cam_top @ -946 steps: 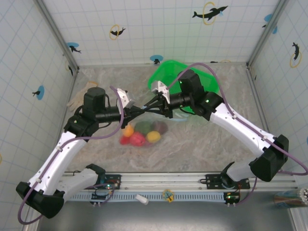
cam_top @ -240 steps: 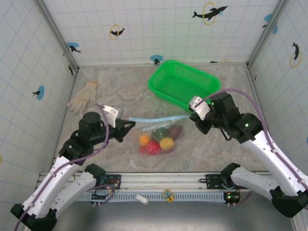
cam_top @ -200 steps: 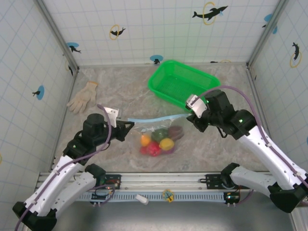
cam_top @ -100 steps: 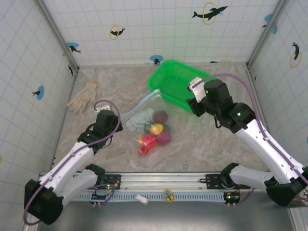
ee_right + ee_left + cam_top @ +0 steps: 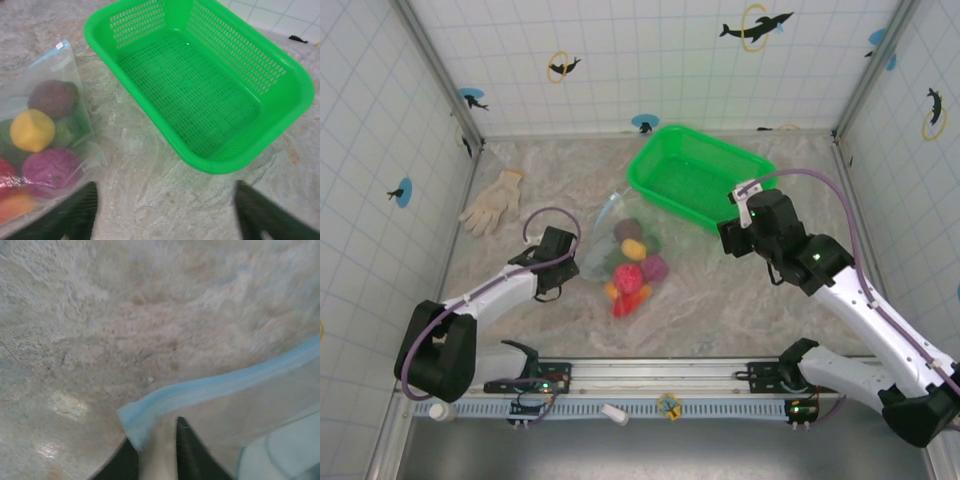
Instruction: Place the food in the zip-top bag and seal the zipper
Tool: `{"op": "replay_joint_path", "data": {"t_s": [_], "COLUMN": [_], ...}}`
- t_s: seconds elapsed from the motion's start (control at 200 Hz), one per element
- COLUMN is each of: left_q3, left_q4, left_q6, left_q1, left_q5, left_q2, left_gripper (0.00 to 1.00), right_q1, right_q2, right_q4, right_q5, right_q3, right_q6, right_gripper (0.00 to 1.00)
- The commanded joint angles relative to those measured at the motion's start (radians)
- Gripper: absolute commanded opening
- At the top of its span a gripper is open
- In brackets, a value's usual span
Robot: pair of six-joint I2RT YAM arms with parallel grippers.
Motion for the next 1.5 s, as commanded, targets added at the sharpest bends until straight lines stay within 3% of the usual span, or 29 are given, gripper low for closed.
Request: {"op": "replay_joint_path", "data": {"t_s": [0.0, 0.06, 0.11, 0.13, 0.27, 0.385, 0.445, 0.601, 0.716, 0.806, 0.911, 0.971, 1.116, 1.236, 1.296, 1.496], "left_q3": [0.075, 0.082, 0.081, 0.080, 0.056, 0.016, -0.040, -0.221, -0.364, -0.441, -0.540, -0.585, -0.643, -0.655, -0.648, -0.614], "left_q4": [-0.042, -0.078, -0.101, -0.105, -0.119, -0.087, 0.002, 0.352, 0.570, 0.672, 0.825, 0.897, 1.100, 1.333, 1.398, 1.559], "left_q6": [0.026, 0.046, 0.070, 0.089, 0.229, 0.264, 0.289, 0.507, 0.660, 0.665, 0.698, 0.685, 0.651, 0.719, 0.719, 0.774], "left_q1": [0.007, 0.007, 0.007, 0.007, 0.007, 0.007, 0.007, 0.007, 0.023, 0.065, 0.139, 0.182, 0.315, 0.318, 0.318, 0.318], "left_q5": [-0.058, -0.093, -0.118, -0.123, -0.174, -0.224, -0.264, -0.232, -0.249, -0.295, -0.198, -0.198, -0.082, -0.026, -0.061, -0.021], "left_q2": [-0.076, -0.138, -0.196, -0.218, -0.335, -0.389, -0.427, -0.507, -0.442, -0.391, -0.349, -0.308, -0.190, -0.081, -0.033, 0.122], "left_gripper": [0.50, 0.67, 0.94, 0.97, 0.98, 0.98, 0.97, 0.98, 0.98, 0.98, 0.98, 0.98, 0.98, 0.98, 0.98, 0.98], "right_q1": [-0.025, -0.032, -0.036, -0.038, -0.040, -0.039, -0.040, -0.062, -0.098, -0.139, -0.223, -0.274, -0.379, -0.451, -0.487, -0.630], "right_q2": [-0.030, -0.034, -0.037, -0.037, -0.048, -0.140, -0.193, -0.243, -0.194, -0.162, -0.152, -0.150, -0.059, 0.011, 0.050, 0.161], "right_q4": [0.020, 0.012, 0.010, 0.007, -0.054, -0.012, 0.037, 0.176, 0.269, 0.360, 0.478, 0.558, 0.724, 0.925, 0.995, 1.290], "right_q5": [0.009, 0.001, -0.010, -0.018, -0.040, -0.022, -0.021, -0.042, -0.073, -0.090, -0.133, -0.180, -0.177, -0.246, -0.253, -0.296], "right_q3": [-0.011, -0.014, -0.020, -0.020, -0.019, -0.136, -0.212, -0.375, -0.468, -0.540, -0.639, -0.703, -0.801, -0.878, -0.903, -0.975], "right_q6": [0.034, 0.033, 0.030, 0.025, -0.012, -0.046, -0.068, -0.107, -0.130, -0.147, -0.125, -0.144, -0.129, -0.124, -0.115, -0.077], "right_gripper": [0.98, 0.98, 0.98, 0.98, 0.98, 0.98, 0.98, 0.99, 0.98, 0.98, 0.98, 0.98, 0.98, 0.98, 0.98, 0.98]}}
